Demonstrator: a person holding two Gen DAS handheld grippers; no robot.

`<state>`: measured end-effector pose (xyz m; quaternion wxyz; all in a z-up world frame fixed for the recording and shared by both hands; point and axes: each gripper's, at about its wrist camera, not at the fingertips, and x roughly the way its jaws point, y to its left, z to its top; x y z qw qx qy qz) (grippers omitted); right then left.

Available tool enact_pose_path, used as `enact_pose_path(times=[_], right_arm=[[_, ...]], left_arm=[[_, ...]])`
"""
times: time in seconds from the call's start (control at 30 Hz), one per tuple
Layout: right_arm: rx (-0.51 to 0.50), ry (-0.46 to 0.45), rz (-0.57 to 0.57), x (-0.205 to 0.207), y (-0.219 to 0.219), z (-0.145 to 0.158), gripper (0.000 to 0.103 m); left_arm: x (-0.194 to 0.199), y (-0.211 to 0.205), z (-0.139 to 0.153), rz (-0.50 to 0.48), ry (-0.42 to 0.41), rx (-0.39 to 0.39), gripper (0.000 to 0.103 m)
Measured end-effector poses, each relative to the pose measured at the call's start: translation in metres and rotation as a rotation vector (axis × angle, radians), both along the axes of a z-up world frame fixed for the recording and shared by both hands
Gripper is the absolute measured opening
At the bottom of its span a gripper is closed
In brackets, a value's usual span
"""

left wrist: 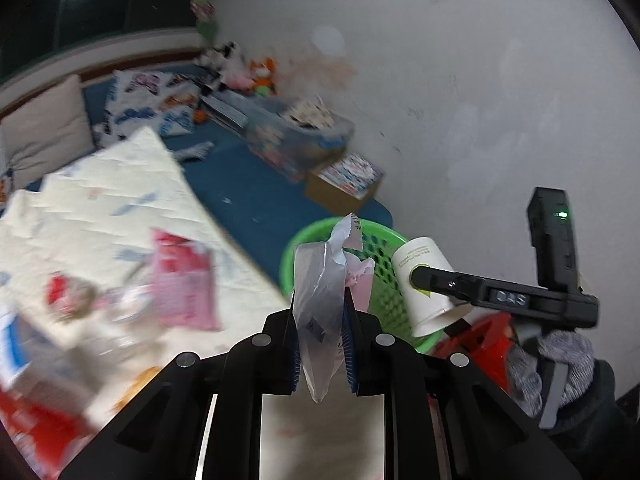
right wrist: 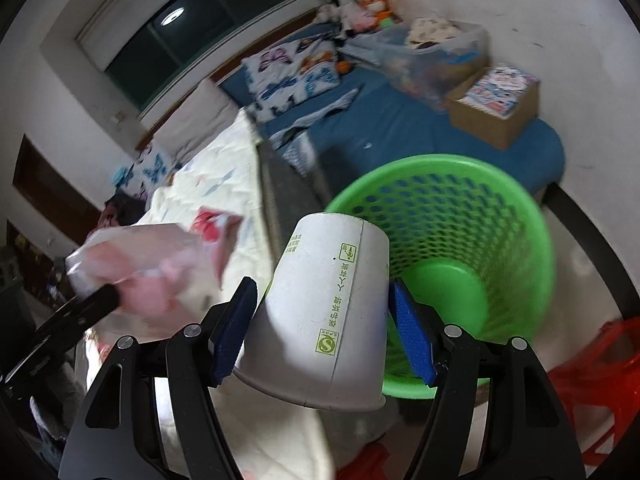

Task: Collect trash
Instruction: 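Carry the cup and bag to the green basket and open both grippers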

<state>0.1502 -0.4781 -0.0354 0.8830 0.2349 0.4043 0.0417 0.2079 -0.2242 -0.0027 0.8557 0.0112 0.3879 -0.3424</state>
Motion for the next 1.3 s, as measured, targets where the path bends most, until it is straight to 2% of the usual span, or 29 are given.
enact_pose_path(times=[0.23,0.3,0.33,0.4,0.47,0.53,0.77,1.0,1.23,1.3], right_arm=[[-0.006,0.001,-0.062,-0.01,-0.033,-0.006,0.068],[0.006,0.004,-0.078,-0.012,-0.04,-0.009,0.068],[0.01,0.007,-0.084,-0.012,-0.042,-0.01,0.068],[0.009,0.013,-0.093,-0.014,-0.045,-0.012,0.068],[0.006,0.019,-0.096,-0.015,-0.047,-0.013,0.068],[0.007,0.022,-0.093,-0.014,-0.047,-0.015,0.068],[-0.001,0.044,-0.075,0.001,-0.036,-0.024,0.068],[-0.126,0.087,-0.066,0.027,-0.02,-0.044,0.068],[-0.191,0.153,-0.061,0.053,-0.015,-0.071,0.069],[-0.2,0.167,-0.06,0.058,-0.016,-0.076,0.07]], left_arm=[[0.023,-0.062,-0.033,-0.075,0.103,0.016,0.018],[0.028,-0.072,-0.042,-0.093,0.123,0.017,0.021],[0.031,-0.078,-0.048,-0.091,0.13,0.028,0.027],[0.036,-0.084,-0.057,-0.1,0.148,0.024,0.031],[0.039,-0.087,-0.065,-0.096,0.171,0.028,0.046],[0.041,-0.086,-0.067,-0.096,0.181,0.014,0.051],[0.034,-0.066,-0.053,-0.05,0.122,0.037,0.053],[0.024,-0.031,-0.026,0.02,0.047,0.045,0.056],[0.013,0.009,-0.01,0.088,0.035,0.022,0.058],[0.007,0.024,-0.003,0.115,0.022,0.013,0.061]])
